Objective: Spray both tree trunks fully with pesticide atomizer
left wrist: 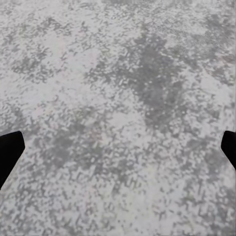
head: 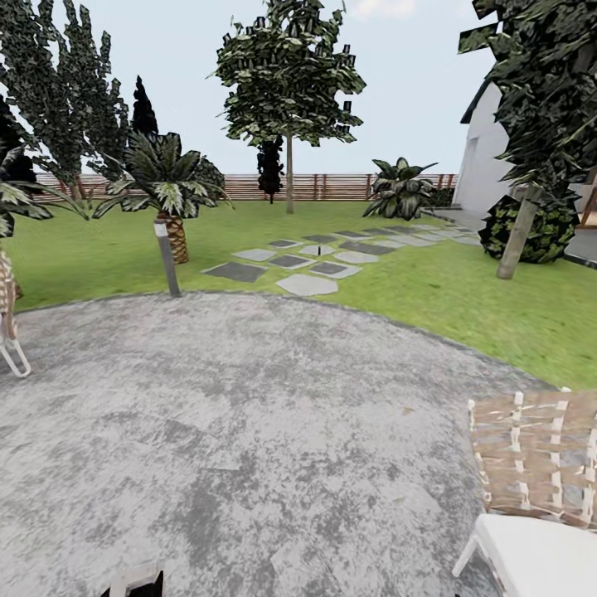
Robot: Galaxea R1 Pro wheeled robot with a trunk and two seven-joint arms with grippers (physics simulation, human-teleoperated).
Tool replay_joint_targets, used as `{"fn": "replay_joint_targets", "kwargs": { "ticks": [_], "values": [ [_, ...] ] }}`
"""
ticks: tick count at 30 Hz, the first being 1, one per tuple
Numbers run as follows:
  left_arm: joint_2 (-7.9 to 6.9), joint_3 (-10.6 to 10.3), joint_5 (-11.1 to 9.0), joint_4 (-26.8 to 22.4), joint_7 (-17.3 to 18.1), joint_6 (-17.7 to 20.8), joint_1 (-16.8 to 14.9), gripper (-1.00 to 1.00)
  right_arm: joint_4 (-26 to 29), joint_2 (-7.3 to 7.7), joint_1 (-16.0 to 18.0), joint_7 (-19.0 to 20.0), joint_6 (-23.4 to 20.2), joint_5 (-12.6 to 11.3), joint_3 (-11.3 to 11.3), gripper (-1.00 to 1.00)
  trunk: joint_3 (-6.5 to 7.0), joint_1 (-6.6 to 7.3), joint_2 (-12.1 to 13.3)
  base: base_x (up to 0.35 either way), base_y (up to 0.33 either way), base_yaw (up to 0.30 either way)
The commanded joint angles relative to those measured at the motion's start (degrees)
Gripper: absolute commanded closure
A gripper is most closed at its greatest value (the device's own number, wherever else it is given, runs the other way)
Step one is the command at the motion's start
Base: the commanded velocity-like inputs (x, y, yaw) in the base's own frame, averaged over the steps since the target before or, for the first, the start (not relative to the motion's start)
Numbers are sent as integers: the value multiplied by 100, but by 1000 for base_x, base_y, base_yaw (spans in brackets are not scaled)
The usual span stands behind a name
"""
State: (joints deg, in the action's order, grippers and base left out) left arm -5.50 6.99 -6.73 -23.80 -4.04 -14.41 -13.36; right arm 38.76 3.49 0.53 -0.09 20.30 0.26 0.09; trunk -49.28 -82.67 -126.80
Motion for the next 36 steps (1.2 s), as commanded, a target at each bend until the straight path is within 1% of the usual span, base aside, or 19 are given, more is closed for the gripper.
{"fn": "replay_joint_targets", "kwargs": {
  "ticks": [1, 36],
  "values": [
    [1, -2, -1, -1, 0, 0, 0, -100, 0, -1, 0, 0, 0, 0, 0, -100, 0, 0, 0, 340, 0, 3],
    [5, -2, -4, 6, 0, 0, 0, -100, 18, 0, 0, 0, 5, 0, 0, -100, 0, 0, 0, 340, 0, 0]
  ]
}}
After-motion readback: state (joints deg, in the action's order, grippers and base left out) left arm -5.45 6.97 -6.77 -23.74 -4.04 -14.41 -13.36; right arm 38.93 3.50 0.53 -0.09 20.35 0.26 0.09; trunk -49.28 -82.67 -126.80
